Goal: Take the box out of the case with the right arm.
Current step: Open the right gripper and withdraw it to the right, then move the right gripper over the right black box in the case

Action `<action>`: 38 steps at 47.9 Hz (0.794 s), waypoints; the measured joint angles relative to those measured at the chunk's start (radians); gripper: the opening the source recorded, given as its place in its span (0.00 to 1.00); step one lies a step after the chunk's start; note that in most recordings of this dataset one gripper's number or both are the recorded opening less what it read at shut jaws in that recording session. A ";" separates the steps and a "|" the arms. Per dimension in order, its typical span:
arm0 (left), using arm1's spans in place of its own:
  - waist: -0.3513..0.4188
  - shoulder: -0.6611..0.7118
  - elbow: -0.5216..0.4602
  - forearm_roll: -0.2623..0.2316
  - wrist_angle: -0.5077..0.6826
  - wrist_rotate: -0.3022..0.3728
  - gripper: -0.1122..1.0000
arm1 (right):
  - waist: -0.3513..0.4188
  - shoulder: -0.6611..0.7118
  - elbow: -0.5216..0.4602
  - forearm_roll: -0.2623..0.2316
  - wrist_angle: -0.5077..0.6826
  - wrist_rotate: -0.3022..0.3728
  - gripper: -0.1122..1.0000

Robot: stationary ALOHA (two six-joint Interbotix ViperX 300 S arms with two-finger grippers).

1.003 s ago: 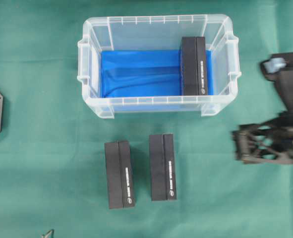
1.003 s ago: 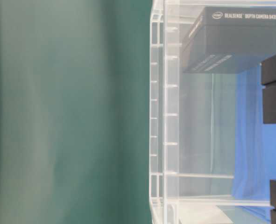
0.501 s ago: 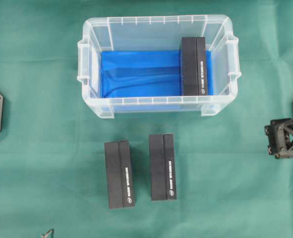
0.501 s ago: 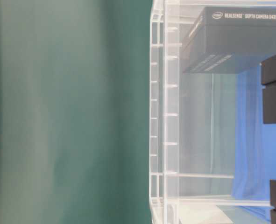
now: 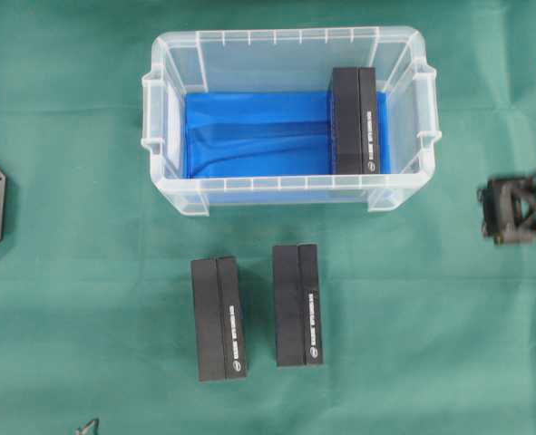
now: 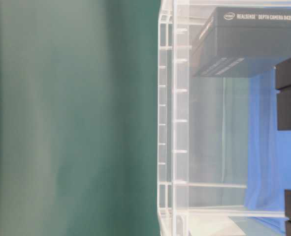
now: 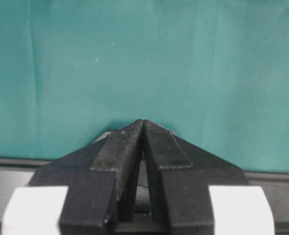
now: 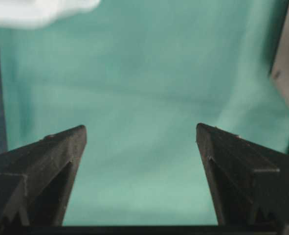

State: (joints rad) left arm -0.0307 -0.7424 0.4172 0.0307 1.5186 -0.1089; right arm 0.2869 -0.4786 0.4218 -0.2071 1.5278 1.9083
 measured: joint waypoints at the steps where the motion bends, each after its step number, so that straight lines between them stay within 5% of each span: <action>1: 0.000 0.002 0.000 0.000 0.000 -0.002 0.12 | -0.017 -0.005 0.002 0.000 0.000 -0.020 0.89; 19: 0.000 0.011 0.000 0.000 -0.002 0.003 0.12 | -0.376 -0.034 0.011 -0.002 -0.034 -0.393 0.89; 26: 0.000 0.011 0.000 0.000 -0.003 -0.005 0.12 | -0.440 -0.034 0.011 0.006 -0.063 -0.453 0.89; 38: 0.000 0.011 0.000 0.000 -0.003 0.000 0.12 | -0.454 -0.028 0.012 0.014 -0.069 -0.456 0.89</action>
State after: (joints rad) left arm -0.0307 -0.7317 0.4172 0.0307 1.5156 -0.1089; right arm -0.1672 -0.5062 0.4341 -0.1933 1.4588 1.4527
